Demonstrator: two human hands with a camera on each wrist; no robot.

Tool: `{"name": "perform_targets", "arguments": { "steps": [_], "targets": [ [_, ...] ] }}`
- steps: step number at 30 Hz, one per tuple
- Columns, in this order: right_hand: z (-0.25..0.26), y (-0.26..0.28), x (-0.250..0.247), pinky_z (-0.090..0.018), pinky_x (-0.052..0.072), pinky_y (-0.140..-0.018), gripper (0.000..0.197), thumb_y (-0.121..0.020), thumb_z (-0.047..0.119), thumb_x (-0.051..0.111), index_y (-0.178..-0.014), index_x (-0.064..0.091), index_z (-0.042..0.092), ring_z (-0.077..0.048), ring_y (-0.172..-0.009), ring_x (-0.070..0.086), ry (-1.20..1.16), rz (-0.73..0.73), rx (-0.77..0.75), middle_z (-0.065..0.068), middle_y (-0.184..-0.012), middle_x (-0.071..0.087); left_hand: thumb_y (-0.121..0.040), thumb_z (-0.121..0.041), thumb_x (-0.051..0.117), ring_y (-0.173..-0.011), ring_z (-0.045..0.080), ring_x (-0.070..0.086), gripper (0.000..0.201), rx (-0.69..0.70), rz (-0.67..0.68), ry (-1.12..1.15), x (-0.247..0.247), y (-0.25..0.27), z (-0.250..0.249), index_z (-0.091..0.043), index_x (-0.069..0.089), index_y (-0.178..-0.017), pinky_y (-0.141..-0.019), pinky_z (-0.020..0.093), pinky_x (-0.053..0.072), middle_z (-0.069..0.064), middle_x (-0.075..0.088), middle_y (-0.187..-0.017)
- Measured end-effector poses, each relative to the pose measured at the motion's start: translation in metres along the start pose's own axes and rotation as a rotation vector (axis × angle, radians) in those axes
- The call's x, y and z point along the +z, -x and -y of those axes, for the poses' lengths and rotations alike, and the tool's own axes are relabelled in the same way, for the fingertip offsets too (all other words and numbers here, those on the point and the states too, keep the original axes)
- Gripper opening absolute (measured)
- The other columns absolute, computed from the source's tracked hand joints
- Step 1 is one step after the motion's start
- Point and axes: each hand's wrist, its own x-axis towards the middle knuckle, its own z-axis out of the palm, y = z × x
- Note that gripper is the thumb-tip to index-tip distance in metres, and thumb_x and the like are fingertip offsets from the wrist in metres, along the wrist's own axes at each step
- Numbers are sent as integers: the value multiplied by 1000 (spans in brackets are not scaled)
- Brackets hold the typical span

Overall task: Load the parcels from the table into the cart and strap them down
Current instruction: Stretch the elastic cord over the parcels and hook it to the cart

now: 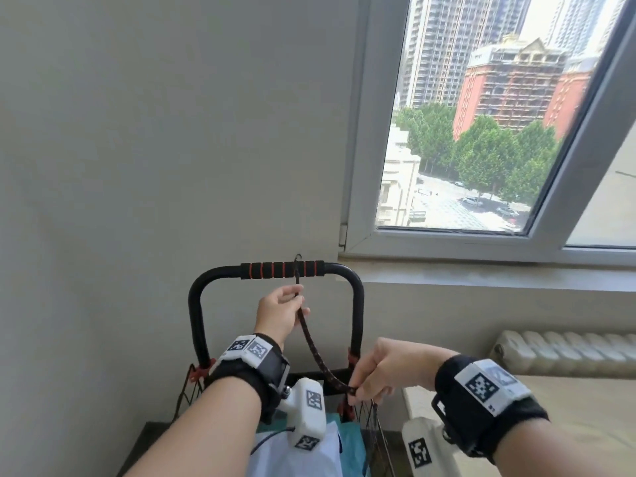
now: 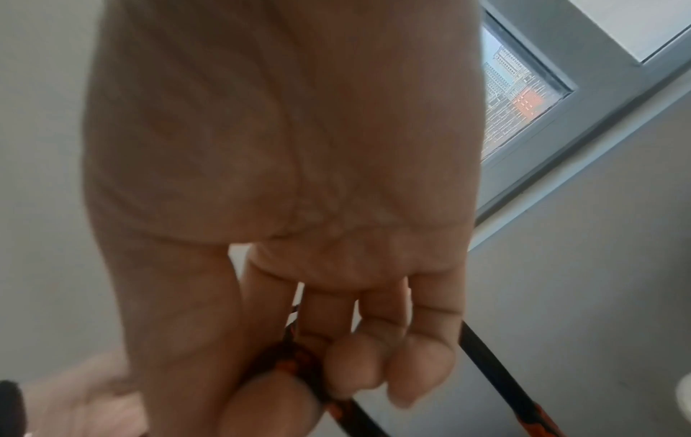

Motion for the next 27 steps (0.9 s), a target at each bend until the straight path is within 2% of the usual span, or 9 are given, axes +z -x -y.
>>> {"name": "perform_targets", "arguments": {
  "steps": [3, 7, 9, 12, 16, 18, 21, 23, 27],
  "targets": [
    [-5, 22, 0, -17, 44, -66, 6, -86, 26, 70, -84, 74, 22, -5, -69, 55, -40, -225, -28, 7, -75, 64, -89, 5, 63, -65, 14, 63, 19, 44, 26, -1, -3, 20, -16, -13, 70, -91, -62, 21, 54, 11, 69, -94],
    [-6, 53, -9, -18, 43, -62, 11, -86, 26, 71, -79, 72, 17, -7, -63, 50, -344, -632, -170, 5, -67, 59, -88, 5, 63, -70, 15, 69, 17, 72, 90, -51, 5, 54, -30, -9, 73, -90, -77, 27, 58, 9, 72, -87],
    [-5, 69, -10, -19, 43, -65, 9, -86, 25, 71, -80, 72, 20, -6, -65, 52, -459, -705, -217, 5, -69, 64, -88, 5, 63, -64, 9, 70, 14, 105, 68, -40, 6, 65, -33, -3, 72, -95, -72, 21, 59, 9, 72, -82],
    [-7, 84, -6, -18, 44, -63, 8, -87, 24, 70, -81, 72, 20, -7, -66, 52, -409, -671, -216, 7, -72, 67, -89, 6, 61, -58, 5, 68, 16, 126, -8, -26, 0, 71, -40, 1, 70, -101, -63, 15, 56, 10, 71, -78],
    [-13, 81, 9, -17, 45, -60, 8, -89, 21, 67, -84, 73, 18, -4, -62, 53, -268, -599, -185, 7, -71, 67, -89, 13, 57, -59, 15, 66, 29, 41, -84, 0, -6, 70, -48, 5, 59, -117, -73, 29, 59, 16, 68, -80],
    [-16, 73, 16, -15, 45, -61, 9, -89, 19, 67, -88, 74, 14, -1, -60, 55, -269, -601, -177, 5, -73, 68, -91, 13, 54, -52, 15, 65, 34, -50, -89, 13, -6, 70, -43, 0, 51, -121, -64, 28, 59, 16, 68, -74],
    [-17, 58, 21, -19, 47, -66, 9, -88, 18, 67, -89, 74, 13, -6, -68, 58, -286, -607, -156, 2, -77, 70, -95, 8, 51, -36, 9, 60, 8, -193, -57, 46, -4, 74, -33, 3, 57, -98, -40, 21, 53, 8, 65, -50],
    [-15, 45, 21, -20, 48, -69, 8, -88, 18, 67, -87, 74, 14, -8, -73, 59, -274, -611, -145, 2, -79, 71, -94, 5, 54, -33, 8, 57, 9, -241, -43, 75, -2, 75, -26, 4, 60, -87, -39, 21, 52, 9, 65, -53],
    [-2, 5, 18, -18, 47, -62, 12, -89, 14, 63, -87, 74, 16, -7, -64, 56, -295, -593, -97, 4, -76, 69, -93, 2, 57, -37, 6, 56, 12, -236, -5, 144, 0, 70, -24, 0, 65, -85, -43, 19, 53, 8, 65, -58]
  ]
}}
